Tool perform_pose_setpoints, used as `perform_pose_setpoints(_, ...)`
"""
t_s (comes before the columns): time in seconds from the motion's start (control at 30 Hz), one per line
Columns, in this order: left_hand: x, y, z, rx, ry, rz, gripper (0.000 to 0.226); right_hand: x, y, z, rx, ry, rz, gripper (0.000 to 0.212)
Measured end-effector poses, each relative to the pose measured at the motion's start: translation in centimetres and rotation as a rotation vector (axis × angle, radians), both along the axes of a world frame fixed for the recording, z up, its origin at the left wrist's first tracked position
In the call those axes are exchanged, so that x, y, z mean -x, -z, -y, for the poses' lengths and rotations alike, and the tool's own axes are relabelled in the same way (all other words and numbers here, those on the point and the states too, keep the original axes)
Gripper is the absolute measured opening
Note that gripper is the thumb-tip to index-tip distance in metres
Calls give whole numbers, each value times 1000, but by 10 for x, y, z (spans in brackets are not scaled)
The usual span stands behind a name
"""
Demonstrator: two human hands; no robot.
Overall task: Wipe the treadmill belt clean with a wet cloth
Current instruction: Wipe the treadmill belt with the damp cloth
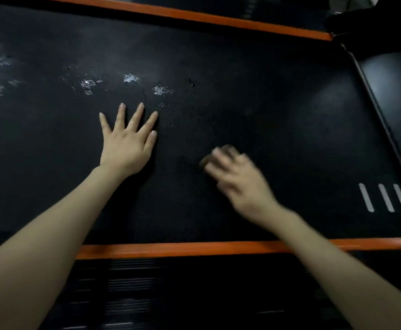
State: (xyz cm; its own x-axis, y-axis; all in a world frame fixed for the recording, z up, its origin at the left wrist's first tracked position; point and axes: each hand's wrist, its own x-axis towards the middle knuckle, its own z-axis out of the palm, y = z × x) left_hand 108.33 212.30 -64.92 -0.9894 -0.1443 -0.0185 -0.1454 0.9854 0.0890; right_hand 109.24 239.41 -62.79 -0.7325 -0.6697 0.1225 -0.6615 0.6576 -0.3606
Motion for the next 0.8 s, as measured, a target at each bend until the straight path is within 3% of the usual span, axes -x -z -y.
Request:
perform_pose_setpoints(0.13, 0, -1, 3, -25, 30, -15, 51, -55, -7, 19, -66, -419, 108, 43)
perform_pose_setpoints(0.27, -8, -4, 19, -46, 132, -42, 63, -10, -9, 9, -140, -562, 19, 46)
perform_pose_setpoints(0.33, -12, -6, 34, -45, 138, -47, 66, 31, -2, 19, -149, -410, -60, 47)
perform_pose_setpoints(0.43, -15, -5, 56, -33, 27, -34, 55, 87, -5, 56, -23, 107, -1, 38)
perform_pose_setpoints(0.5, -10, -4, 66, -24, -34, -8, 53, 85, -2, 80, -48, 241, -12, 38)
perform_pose_setpoints(0.6, 6, -7, 64, -33, -41, -1, 55, 26, 4, 80, -53, -149, -112, 42)
perform_pose_setpoints(0.7, 14, -4, 59, -45, -44, -7, 55, -16, -2, 50, -91, -497, -23, 41)
perform_pose_setpoints(0.8, 12, 0, 57, -42, -43, -37, 54, 23, -4, 41, -142, -557, -63, 46)
